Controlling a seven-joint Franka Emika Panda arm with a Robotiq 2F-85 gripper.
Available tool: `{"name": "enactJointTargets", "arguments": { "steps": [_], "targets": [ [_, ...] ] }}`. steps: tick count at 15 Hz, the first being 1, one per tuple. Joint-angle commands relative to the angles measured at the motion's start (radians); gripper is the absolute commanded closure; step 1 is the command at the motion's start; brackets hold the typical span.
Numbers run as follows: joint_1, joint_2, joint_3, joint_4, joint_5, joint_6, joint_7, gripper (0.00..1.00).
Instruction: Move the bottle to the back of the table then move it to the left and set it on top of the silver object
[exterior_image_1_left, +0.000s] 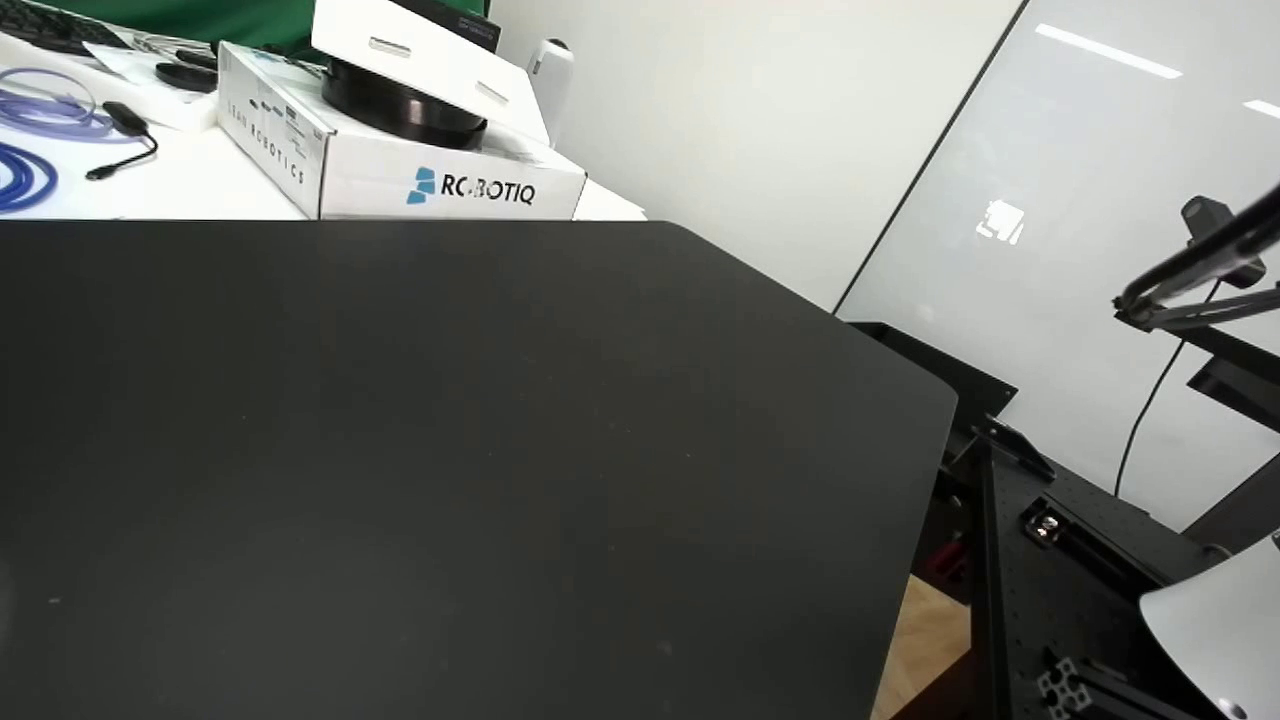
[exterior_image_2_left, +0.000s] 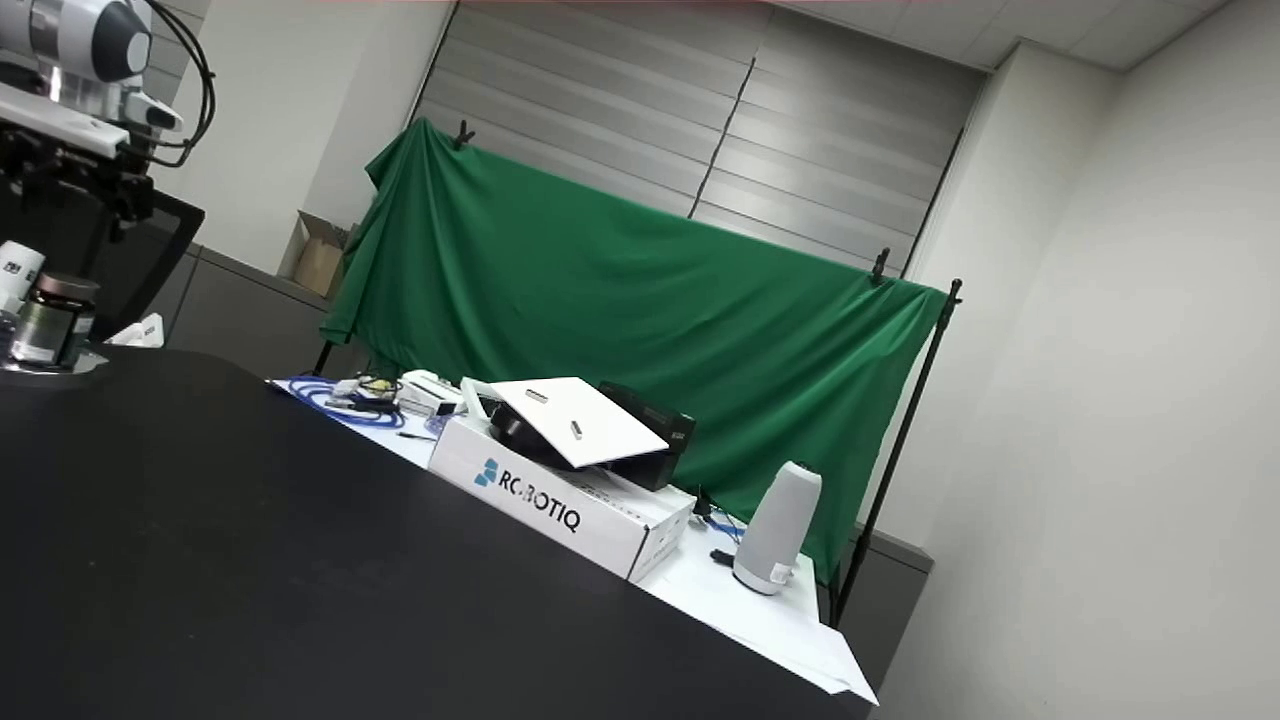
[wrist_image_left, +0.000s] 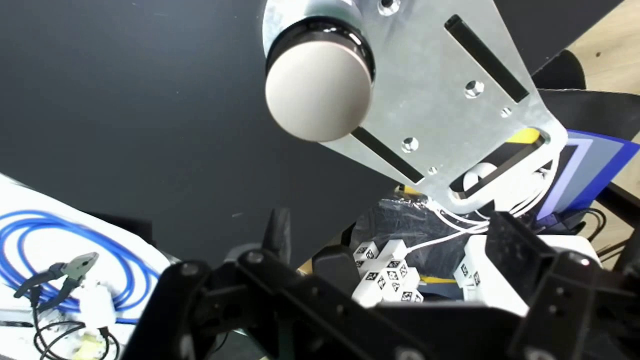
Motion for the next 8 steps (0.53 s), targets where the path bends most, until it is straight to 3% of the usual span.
{"name": "enactJointTargets", "arguments": {
  "steps": [1,2,3,8],
  "targets": [
    [0.009,-0.086,-0.002,-0.089,-0.001,-0.019,0.021,0.0],
    [0.008,-0.098,-0.001,-0.109,0.002,-0.02,0.022,0.0],
    [0.009,-0.044,0.001,-0.036,0.001,-0.013,0.0,0.0],
    [0.009,-0.065,0.001,-0.074,0.001,-0.014,0.0,0.0]
  ]
}}
